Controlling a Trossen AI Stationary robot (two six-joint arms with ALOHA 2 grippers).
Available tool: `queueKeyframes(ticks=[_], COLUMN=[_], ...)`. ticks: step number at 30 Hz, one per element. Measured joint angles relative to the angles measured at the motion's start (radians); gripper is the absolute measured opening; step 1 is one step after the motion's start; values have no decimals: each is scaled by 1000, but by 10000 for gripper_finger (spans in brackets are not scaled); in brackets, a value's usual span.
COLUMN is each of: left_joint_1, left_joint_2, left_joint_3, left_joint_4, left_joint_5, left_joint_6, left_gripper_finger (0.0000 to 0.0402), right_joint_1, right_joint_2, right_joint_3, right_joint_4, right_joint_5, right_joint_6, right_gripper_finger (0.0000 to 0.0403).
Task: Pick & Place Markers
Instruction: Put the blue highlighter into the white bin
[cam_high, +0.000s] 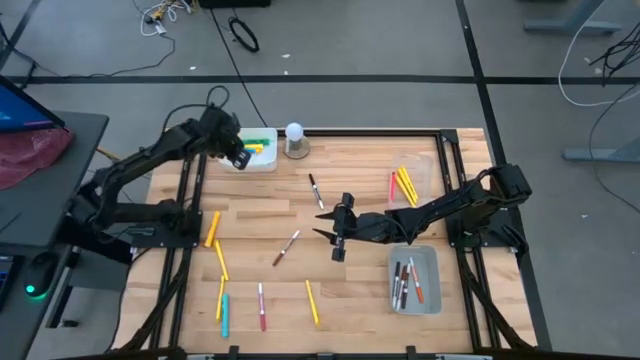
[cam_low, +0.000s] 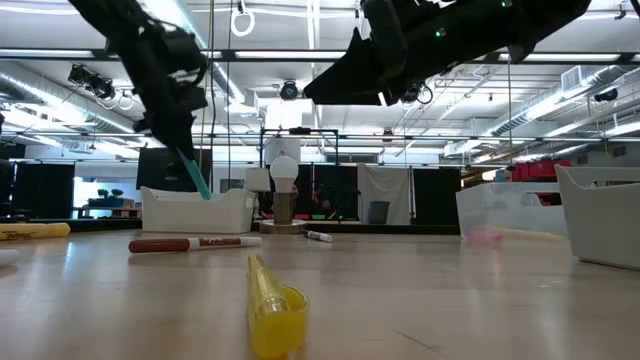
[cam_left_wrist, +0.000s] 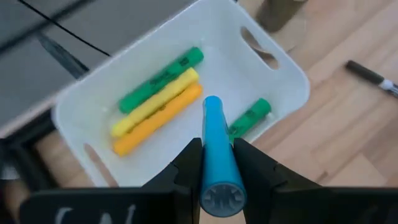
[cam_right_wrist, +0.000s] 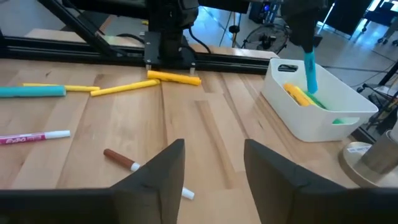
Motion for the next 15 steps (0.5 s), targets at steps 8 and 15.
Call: queueKeyframes(ticks=[8, 15], left_joint_1=[82, 80], left_joint_2=[146, 227], left_joint_3=[-33, -32], left_joint_4=[90, 180], left_joint_5=[134, 135], left_joint_6=[21, 24], left_gripper_finger=[102, 99], right_joint_1=[0, 0], right_joint_2=[0, 0], right_joint_3=[0, 0], right_joint_4=[-1, -4], right_joint_5=[0, 0], right_joint_6=[-2, -2], right_gripper_finger=[167, 167])
